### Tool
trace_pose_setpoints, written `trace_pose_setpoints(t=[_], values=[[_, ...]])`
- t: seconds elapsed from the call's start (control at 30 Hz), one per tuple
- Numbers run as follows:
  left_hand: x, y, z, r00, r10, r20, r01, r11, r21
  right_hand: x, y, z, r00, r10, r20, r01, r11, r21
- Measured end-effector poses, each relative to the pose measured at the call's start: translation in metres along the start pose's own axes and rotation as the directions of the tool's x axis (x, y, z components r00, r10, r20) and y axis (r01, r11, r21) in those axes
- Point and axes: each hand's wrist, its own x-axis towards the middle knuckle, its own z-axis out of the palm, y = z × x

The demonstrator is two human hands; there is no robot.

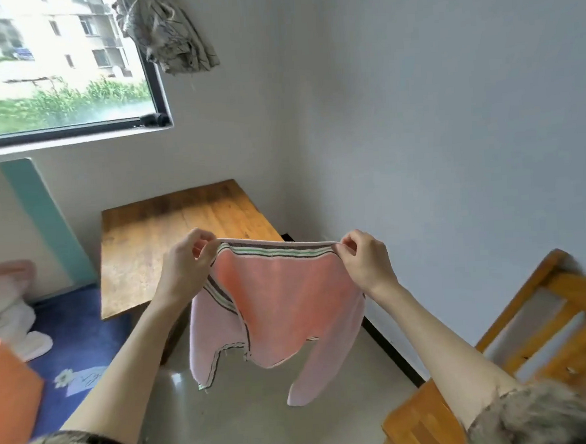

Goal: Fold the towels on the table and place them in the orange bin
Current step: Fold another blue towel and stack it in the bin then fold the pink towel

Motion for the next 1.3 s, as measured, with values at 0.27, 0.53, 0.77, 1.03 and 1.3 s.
trace_pose_setpoints(t=[0.27, 0.53, 0.77, 1.03, 1.3], values=[[0.08, -0.08, -0.022, 0.977, -0.195, -0.088, 0.208, 0.961, 0.181, 0.117, -0.025, 0.091, 0.971, -0.021, 0.236, 0.008, 0.998, 0.056], [0.135, -0.162, -0.026, 0.937, -0.341, -0.079, 0.35, 0.917, 0.19, 0.211, -0.046, 0.174, 0.939, -0.069, 0.336, 0.095, 0.994, -0.061], [0.211, -0.237, -0.02, 0.915, -0.396, -0.071, 0.402, 0.895, 0.193, 0.29, -0.056, 0.257, 0.921, -0.068, 0.383, 0.139, 0.977, -0.159], [0.323, -0.335, -0.018, 0.898, -0.431, 0.089, 0.401, 0.885, 0.236, 0.384, -0.087, 0.357, 0.938, 0.042, 0.345, 0.051, 0.965, -0.256], [0.42, -0.408, 0.002, 0.871, -0.475, 0.129, 0.437, 0.867, 0.24, 0.471, -0.099, 0.434, 0.911, 0.107, 0.399, 0.049, 0.931, -0.362]])
